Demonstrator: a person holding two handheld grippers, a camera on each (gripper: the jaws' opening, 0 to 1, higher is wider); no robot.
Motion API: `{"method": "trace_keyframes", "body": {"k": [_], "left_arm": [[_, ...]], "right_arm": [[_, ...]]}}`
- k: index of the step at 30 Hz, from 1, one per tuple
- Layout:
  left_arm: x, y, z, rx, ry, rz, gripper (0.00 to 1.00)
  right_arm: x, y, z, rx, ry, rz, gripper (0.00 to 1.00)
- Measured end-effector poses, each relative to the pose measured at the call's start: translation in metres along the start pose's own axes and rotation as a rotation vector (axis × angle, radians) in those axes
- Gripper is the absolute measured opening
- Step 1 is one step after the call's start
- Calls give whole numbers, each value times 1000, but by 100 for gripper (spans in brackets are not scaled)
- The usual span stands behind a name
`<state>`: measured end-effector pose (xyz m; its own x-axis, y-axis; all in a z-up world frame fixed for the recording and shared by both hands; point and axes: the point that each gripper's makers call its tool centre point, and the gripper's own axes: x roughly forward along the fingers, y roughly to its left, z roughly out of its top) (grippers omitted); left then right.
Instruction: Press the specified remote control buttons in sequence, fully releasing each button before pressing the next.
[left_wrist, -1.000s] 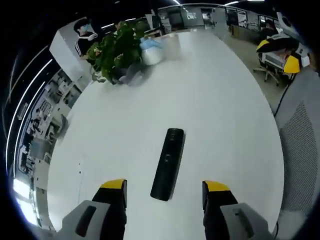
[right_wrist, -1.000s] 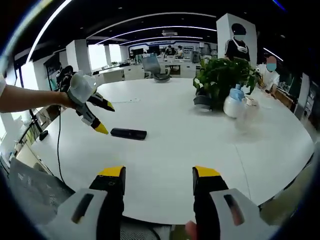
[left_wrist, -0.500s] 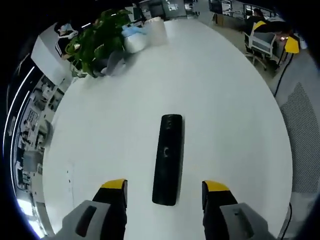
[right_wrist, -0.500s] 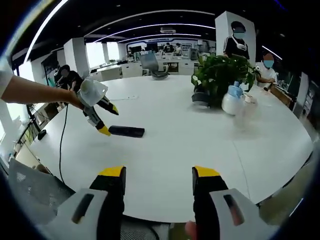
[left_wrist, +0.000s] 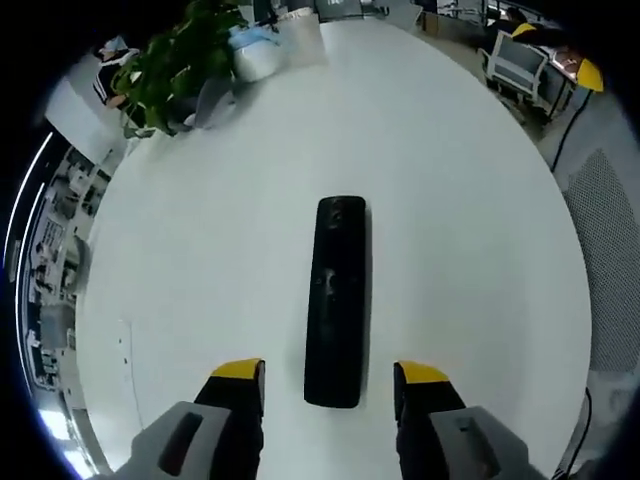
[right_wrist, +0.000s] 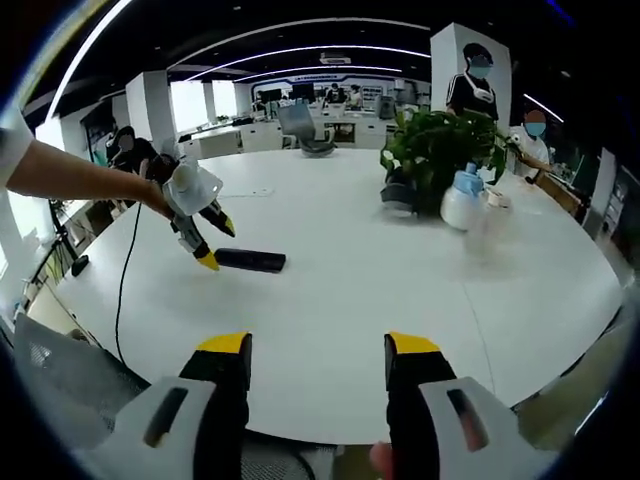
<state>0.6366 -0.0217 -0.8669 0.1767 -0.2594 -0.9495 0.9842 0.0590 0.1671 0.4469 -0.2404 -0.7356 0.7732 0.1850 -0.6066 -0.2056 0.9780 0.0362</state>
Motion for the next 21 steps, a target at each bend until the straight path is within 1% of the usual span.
{"method": "trace_keyframes", "body": {"k": [3, 4, 5, 8, 11, 15, 18, 21], "left_arm": [[2, -3, -1, 15, 17, -12, 52], [3, -4, -2, 35, 27, -12, 51], [3, -4, -1, 29, 24, -25, 49], [4, -2, 0, 28, 33, -33, 49], [5, -3, -1, 39, 44, -57, 48], [7, -8, -1, 50, 77, -98, 41], [8, -8, -1, 82, 91, -90, 40], [9, -8, -1, 69, 102, -105, 38]], "right_arm": [[0, 0, 0, 2, 0, -1, 55], [0, 0, 0, 1, 2, 0, 55], [0, 0, 0, 0, 2, 1, 55], [1, 1, -1, -10, 9, 2, 55], [1, 1, -1, -13, 5, 4, 55], [1, 1, -1, -12, 9, 4, 54], [1, 0, -3, -15, 21, 2, 54], [1, 0, -2, -13, 14, 0, 54]]}}
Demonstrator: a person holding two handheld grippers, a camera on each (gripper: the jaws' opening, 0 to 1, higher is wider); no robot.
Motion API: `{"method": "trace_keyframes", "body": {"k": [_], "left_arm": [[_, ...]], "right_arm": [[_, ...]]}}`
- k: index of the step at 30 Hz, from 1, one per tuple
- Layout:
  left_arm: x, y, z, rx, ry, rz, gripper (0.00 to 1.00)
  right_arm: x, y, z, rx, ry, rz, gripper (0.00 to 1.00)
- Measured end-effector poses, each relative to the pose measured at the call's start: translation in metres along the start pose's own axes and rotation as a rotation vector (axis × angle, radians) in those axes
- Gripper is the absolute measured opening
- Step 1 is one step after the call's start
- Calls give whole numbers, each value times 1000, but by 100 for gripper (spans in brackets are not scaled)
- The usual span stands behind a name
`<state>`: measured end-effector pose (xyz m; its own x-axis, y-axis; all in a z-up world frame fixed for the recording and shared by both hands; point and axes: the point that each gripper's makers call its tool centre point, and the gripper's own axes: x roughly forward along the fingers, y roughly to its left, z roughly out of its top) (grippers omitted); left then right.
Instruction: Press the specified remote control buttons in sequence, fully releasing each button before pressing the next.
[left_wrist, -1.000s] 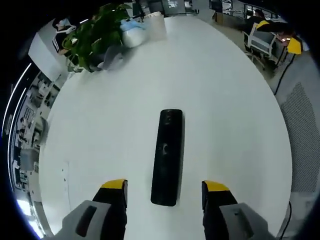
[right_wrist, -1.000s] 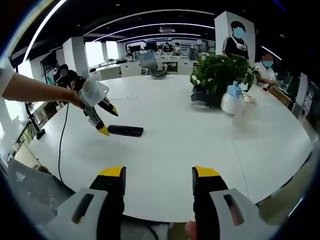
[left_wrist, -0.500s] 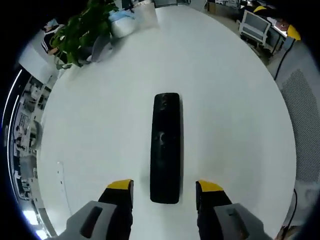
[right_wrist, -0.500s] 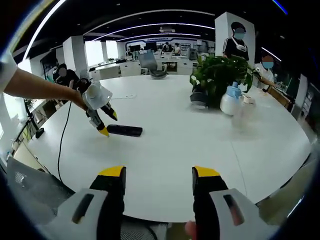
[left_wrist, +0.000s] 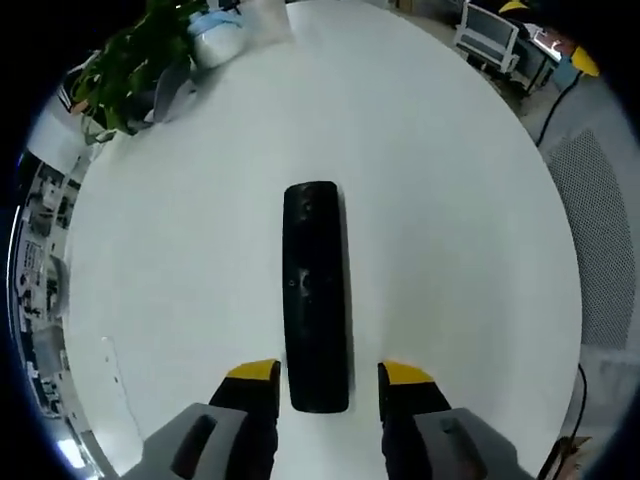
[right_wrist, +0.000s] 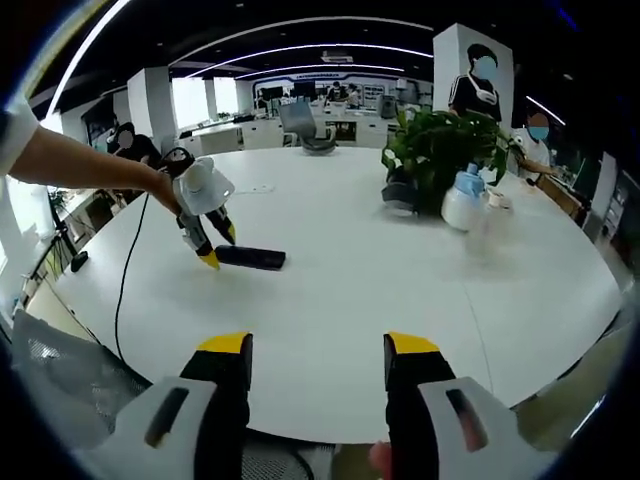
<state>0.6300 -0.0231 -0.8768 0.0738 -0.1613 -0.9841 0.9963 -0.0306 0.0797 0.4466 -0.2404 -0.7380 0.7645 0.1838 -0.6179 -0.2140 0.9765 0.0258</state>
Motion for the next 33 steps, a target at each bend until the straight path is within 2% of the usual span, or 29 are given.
{"method": "trace_keyframes", "body": {"k": [9, 15, 26, 33], "left_arm": [[1, -8, -1, -13, 17, -45, 27], [1, -10, -2, -16, 21, -52, 26], [0, -11, -1, 13, 4, -21, 25], [0, -11, -1, -17, -9, 5, 24]], "right_arm": [[0, 1, 0, -7, 3, 3, 54], [1, 2, -1, -10, 4, 3, 54], [1, 2, 0, -17, 4, 1, 54], [1, 3, -1, -25, 6, 4, 54]]}}
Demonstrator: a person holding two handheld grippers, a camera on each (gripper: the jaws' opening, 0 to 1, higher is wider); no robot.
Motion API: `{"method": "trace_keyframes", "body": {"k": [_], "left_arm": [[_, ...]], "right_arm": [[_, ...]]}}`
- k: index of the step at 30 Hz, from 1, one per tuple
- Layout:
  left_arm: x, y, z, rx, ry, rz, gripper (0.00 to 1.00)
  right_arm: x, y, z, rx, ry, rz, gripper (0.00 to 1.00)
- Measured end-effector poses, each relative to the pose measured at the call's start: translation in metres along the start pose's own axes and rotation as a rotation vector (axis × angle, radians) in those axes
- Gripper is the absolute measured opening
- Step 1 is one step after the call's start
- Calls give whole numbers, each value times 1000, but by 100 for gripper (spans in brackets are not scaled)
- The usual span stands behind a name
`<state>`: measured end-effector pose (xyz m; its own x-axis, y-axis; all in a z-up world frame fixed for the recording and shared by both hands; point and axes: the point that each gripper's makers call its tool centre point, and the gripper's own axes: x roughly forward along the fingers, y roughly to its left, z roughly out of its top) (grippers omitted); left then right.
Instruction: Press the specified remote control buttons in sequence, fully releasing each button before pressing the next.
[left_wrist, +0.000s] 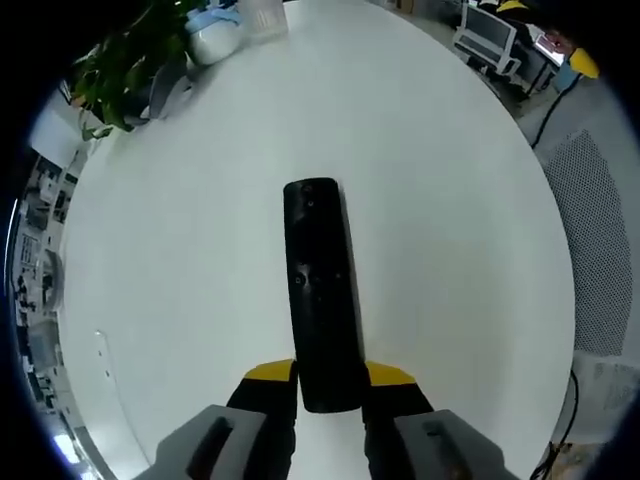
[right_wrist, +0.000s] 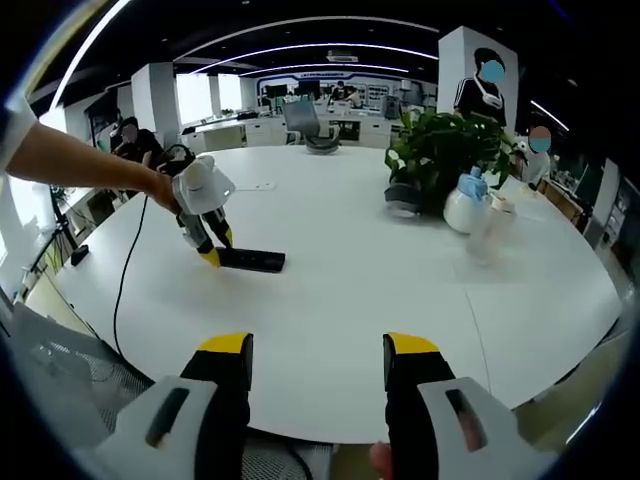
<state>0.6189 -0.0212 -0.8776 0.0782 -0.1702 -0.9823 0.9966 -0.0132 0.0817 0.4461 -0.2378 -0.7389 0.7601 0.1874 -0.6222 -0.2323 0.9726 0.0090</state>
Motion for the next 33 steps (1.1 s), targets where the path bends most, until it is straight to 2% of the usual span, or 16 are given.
{"method": "trace_keyframes", "body": {"k": [8, 19, 26, 33], "left_arm": [[0, -1, 1, 56, 5, 54, 23], [-1, -4, -3, 29, 26, 56, 22], [-4, -17, -11, 32, 53, 49, 22], [-9, -25, -16, 22, 56, 58, 22]], "right_arm": [[-1, -1, 1, 4, -8, -2, 54], [-1, 2, 4, -12, -18, -1, 54], [-2, 3, 7, -21, -31, -1, 53], [-2, 7, 8, -36, -34, 12, 52]]}}
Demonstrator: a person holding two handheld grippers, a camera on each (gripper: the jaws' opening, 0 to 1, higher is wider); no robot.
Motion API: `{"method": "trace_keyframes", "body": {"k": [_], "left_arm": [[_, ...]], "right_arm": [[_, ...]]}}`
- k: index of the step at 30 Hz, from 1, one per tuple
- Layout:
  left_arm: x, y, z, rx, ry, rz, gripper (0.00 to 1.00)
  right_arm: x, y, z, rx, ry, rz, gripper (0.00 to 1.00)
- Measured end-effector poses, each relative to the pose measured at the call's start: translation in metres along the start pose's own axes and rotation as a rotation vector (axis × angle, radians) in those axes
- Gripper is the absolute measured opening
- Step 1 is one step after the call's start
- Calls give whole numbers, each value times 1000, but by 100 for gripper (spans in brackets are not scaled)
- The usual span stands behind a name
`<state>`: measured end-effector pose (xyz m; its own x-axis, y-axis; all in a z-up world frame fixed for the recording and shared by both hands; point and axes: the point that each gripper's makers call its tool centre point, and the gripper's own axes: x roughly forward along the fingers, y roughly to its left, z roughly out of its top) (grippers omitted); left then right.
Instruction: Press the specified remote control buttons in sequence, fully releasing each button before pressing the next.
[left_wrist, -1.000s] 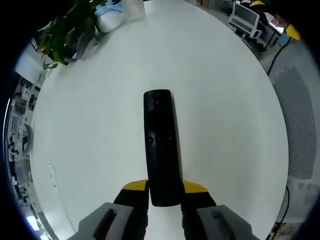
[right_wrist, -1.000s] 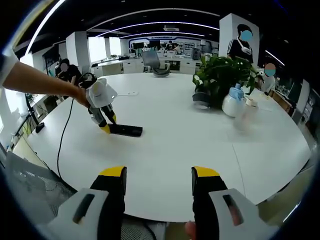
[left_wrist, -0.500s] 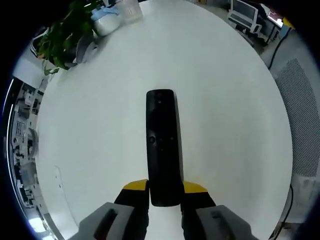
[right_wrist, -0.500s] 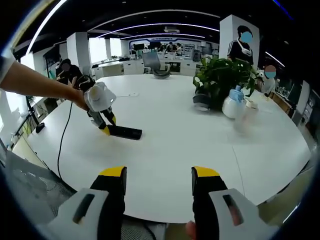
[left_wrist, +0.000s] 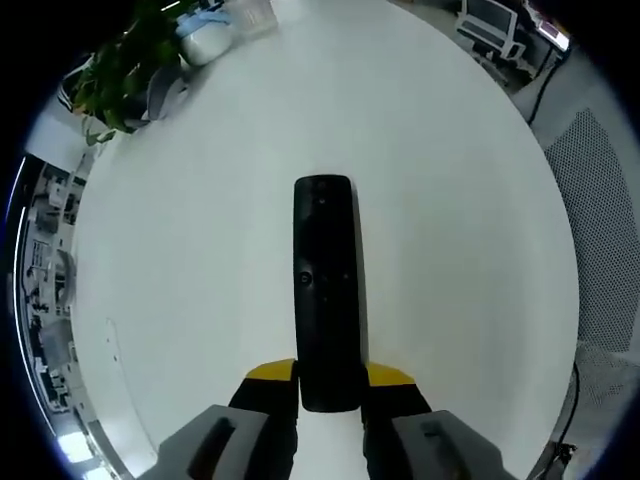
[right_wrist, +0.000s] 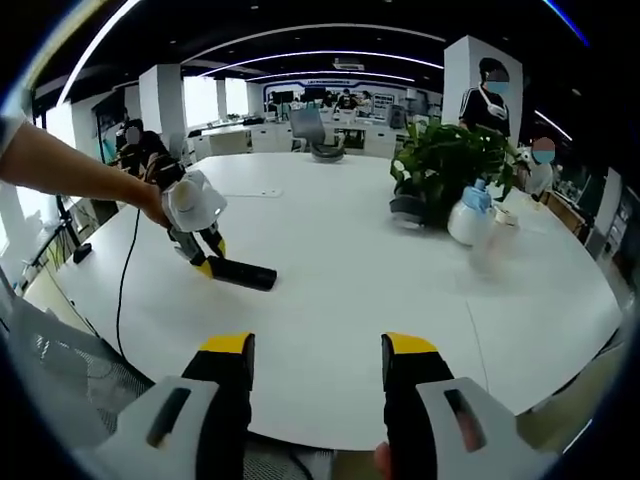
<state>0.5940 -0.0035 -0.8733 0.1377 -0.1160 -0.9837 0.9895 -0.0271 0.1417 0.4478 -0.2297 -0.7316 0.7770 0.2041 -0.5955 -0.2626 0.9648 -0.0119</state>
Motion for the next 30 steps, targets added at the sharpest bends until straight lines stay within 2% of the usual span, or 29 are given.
{"method": "trace_keyframes", "body": {"k": [10, 30], "left_arm": [[-9, -15, -1, -4, -8, 14, 22], [-22, -60, -1, 18, -26, 17, 22]], "right_arm": [[1, 6, 0, -24, 4, 25, 52], [1, 16, 2, -75, -1, 55, 49]]}}
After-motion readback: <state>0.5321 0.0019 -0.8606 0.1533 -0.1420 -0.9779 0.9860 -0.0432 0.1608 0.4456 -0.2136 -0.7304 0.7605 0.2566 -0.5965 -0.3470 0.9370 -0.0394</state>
